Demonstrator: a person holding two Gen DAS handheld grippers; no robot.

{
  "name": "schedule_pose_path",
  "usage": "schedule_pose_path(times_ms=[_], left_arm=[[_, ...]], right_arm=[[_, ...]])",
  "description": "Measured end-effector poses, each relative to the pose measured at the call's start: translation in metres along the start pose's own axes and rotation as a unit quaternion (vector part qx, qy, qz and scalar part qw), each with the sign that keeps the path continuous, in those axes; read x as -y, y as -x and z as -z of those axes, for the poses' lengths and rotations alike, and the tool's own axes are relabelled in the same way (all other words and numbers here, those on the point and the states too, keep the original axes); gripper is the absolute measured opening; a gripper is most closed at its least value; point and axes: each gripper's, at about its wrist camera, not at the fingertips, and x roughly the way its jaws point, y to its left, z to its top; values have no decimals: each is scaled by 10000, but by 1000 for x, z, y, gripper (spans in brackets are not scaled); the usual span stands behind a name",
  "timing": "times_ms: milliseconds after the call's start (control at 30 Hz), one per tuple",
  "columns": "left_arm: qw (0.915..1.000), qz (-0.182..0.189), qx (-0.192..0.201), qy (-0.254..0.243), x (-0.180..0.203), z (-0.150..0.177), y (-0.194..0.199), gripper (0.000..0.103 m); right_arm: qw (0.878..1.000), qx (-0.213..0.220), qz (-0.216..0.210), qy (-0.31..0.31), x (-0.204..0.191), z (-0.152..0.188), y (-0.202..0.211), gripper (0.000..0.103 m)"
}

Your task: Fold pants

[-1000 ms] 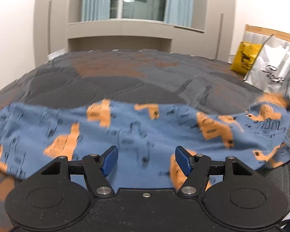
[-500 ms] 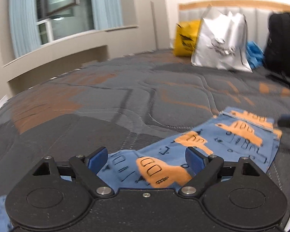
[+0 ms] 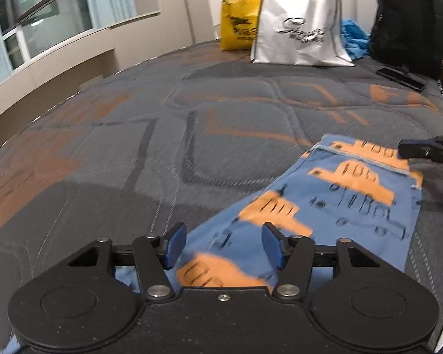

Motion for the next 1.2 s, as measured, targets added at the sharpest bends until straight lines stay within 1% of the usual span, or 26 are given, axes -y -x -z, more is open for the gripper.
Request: schedule_pose_path(times_ms=[67, 100, 167, 200, 233, 300, 333, 367, 400, 433, 500, 600, 700, 800, 900, 933, 1000, 1033, 1067, 1100, 1133, 1200], left_arm=[[9999, 70, -105, -37, 3, -5, -6, 60], [9997, 49, -237, -41, 3, -8, -11, 58], [9991, 5, -421, 37, 2, -10, -18, 54], [9989, 6, -469, 86, 0, -9, -20, 52], [9985, 38, -517, 158, -2, -9, -22, 48], [9977, 195, -570, 318, -6, -8, -23, 38], [9971, 267, -602, 385, -7, -8, -24, 28], [9968, 279, -624, 411, -6, -9, -25, 13], [9968, 248, -638, 419, -5, -10, -26, 9], [9968, 181, -652, 433, -3, -11, -25, 6], [9974, -73, -635, 345, 7, -16, -22, 5], [9985, -401, -370, 31, 22, -24, -13, 5], [9983, -510, -267, -122, 29, -30, -9, 5], [9973, -538, -415, -268, 35, -29, -22, 5], [9971, -488, -553, -207, 34, -23, -39, 6], [9974, -479, -508, -152, 32, -21, -40, 8], [9982, -435, -410, -12, 27, -20, -36, 18], [9985, -414, -356, 92, 24, -19, -30, 34], [9986, -393, -304, 197, 22, -18, -25, 51], [9985, -403, -189, 330, 20, -15, -16, 58], [9981, -435, -65, 426, 19, -11, -7, 63], [9972, -486, 68, 560, 18, 1, 10, 64]], right_arm=[[10000, -3, -7, 6, 0, 1, 0, 10], [10000, -16, -7, 3, 0, 1, 0, 10], [10000, -62, -68, -31, 0, 1, -1, 14], [9999, -84, -102, -70, 1, 1, -2, 18], [9998, -97, -133, -117, 3, 1, -2, 20], [9996, -146, -172, -164, 5, 1, -5, 21], [9996, -165, -173, -168, 6, 2, -6, 21], [9996, -172, -172, -167, 6, 3, -7, 19], [9996, -138, -157, -164, 5, 4, -6, 13], [9997, -92, -160, -142, 5, 4, -5, 12], [9998, 30, -169, -75, 3, 5, -1, 8], [9997, 185, -153, 56, -3, 4, 11, 6], [9994, 277, -139, 142, -9, 5, 27, 6], [9996, 221, -34, 199, -11, 11, 34, 6], [9999, 2, 103, 126, -7, 19, 27, 6], [9998, -40, 134, 119, -6, 20, 25, 6], [9998, -69, 127, 103, -5, 20, 24, 8], [9998, -56, 152, 110, -6, 18, 24, 16], [9998, -33, 162, 135, -6, 16, 25, 19], [9997, -14, 176, 177, -6, 13, 25, 33], [9996, 7, 177, 225, -6, 10, 24, 50], [9992, 18, 95, 384, -6, 3, 19, 66]])
